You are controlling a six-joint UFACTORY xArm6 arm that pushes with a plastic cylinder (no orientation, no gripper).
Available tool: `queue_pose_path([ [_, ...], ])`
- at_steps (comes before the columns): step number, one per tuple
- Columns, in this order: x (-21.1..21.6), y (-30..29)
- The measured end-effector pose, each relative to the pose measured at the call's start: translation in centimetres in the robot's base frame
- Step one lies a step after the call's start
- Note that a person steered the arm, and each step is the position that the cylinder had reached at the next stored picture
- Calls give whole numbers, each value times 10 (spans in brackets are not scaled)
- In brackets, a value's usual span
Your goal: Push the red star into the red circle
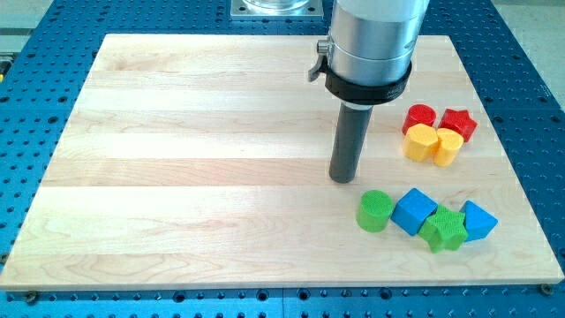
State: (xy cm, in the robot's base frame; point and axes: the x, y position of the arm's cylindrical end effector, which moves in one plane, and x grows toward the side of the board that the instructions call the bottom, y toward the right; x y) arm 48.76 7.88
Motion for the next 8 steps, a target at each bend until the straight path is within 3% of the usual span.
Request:
queue_pose_path([
  [2, 3, 0],
  [4, -92, -33],
  [5, -167, 0],
  [6, -194, 58],
  [8, -193, 228],
])
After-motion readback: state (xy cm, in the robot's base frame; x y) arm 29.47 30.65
